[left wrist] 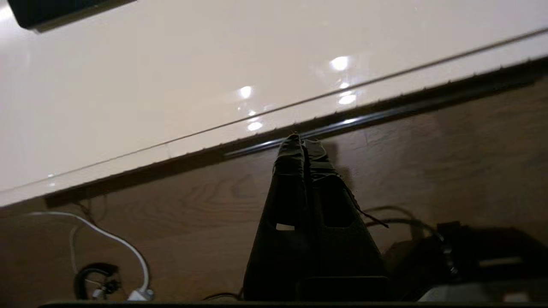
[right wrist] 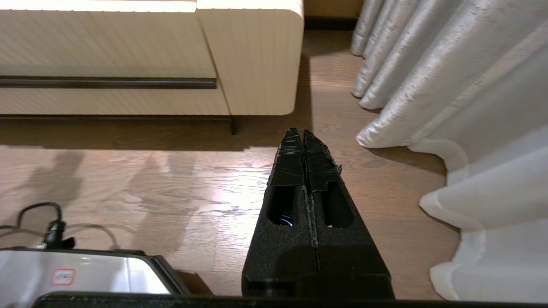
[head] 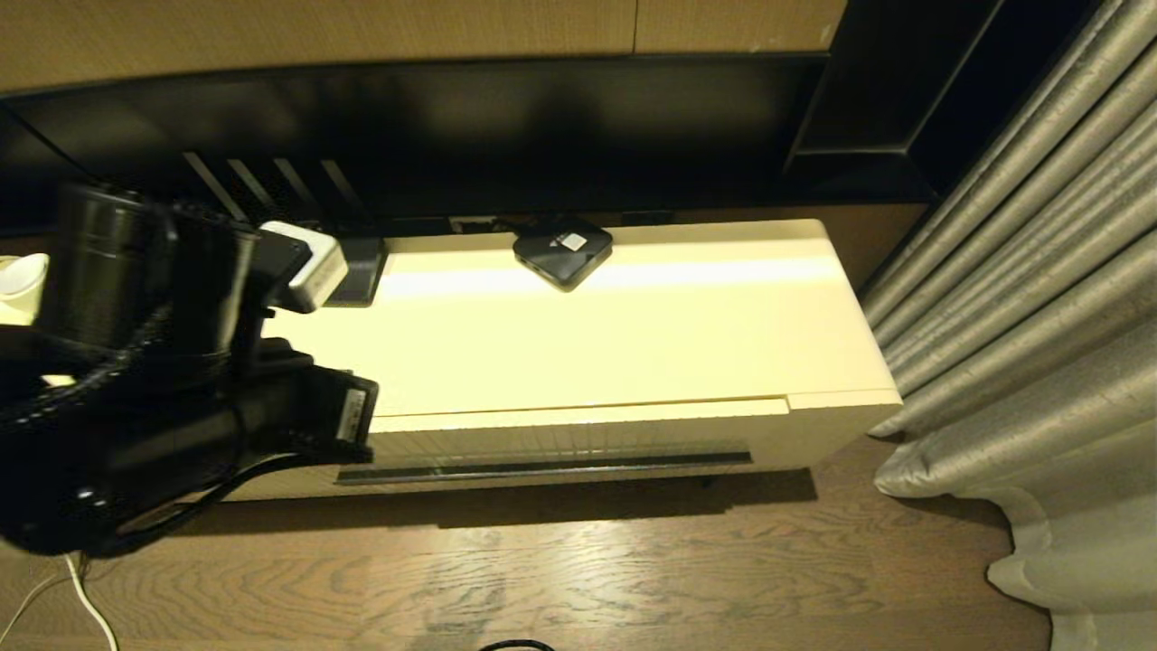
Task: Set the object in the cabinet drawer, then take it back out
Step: Open the drawer
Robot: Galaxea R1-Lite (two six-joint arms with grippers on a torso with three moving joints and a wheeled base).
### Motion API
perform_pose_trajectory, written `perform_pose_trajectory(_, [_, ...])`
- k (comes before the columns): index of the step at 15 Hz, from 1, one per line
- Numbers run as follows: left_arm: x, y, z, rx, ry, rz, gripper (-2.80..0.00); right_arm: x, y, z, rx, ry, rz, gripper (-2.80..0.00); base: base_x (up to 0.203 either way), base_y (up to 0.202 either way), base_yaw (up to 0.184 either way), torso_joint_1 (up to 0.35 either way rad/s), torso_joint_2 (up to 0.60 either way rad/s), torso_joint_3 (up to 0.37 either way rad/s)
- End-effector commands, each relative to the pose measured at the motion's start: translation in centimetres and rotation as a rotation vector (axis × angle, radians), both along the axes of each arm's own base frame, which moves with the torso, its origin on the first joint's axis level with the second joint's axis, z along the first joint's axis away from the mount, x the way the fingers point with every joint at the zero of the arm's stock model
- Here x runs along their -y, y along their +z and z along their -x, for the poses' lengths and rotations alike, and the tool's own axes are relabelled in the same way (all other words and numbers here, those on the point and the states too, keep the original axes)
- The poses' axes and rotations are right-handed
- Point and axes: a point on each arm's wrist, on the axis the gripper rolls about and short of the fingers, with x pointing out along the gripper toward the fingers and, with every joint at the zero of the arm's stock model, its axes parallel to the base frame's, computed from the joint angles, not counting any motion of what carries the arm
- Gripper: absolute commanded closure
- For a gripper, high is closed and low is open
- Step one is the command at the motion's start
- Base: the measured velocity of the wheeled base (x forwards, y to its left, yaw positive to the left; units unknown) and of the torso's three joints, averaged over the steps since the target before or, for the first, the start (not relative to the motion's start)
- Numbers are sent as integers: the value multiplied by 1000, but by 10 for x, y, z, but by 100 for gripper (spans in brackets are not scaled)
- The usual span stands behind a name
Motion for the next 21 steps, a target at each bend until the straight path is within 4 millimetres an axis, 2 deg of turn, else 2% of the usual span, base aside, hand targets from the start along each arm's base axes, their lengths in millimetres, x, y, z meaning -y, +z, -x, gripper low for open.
perform_pose_trajectory(1, [-29, 21, 48, 11, -82, -91, 0, 0, 0, 0, -1, 1, 0, 0, 0, 0, 0, 0, 0, 0])
perform_pose_trajectory(6, [-50, 17, 91, -153, -336, -292, 0, 0, 0, 0, -1, 1, 0, 0, 0, 0, 0, 0, 0, 0])
perform_pose_trajectory(7, [-53, 9, 98, -214, -419, -330, 0, 0, 0, 0, -1, 1, 0, 0, 0, 0, 0, 0, 0, 0])
perform_pose_trajectory(10, [-51, -15, 103, -313, -573, -342, 0, 0, 0, 0, -1, 1, 0, 0, 0, 0, 0, 0, 0, 0])
perform_pose_trajectory(12, [-44, -28, 101, -377, -664, -339, 0, 0, 0, 0, -1, 1, 0, 0, 0, 0, 0, 0, 0, 0])
perform_pose_trajectory(15, [-34, -49, 91, -469, -698, -390, 0, 0, 0, 0, -1, 1, 0, 0, 0, 0, 0, 0, 0, 0])
perform_pose_trajectory(18, [-25, -78, 78, -428, -723, -471, 0, 0, 0, 0, -1, 1, 0, 0, 0, 0, 0, 0, 0, 0])
perform_pose_trajectory(21, [-15, -94, 62, -471, -734, -507, 0, 0, 0, 0, -1, 1, 0, 0, 0, 0, 0, 0, 0, 0])
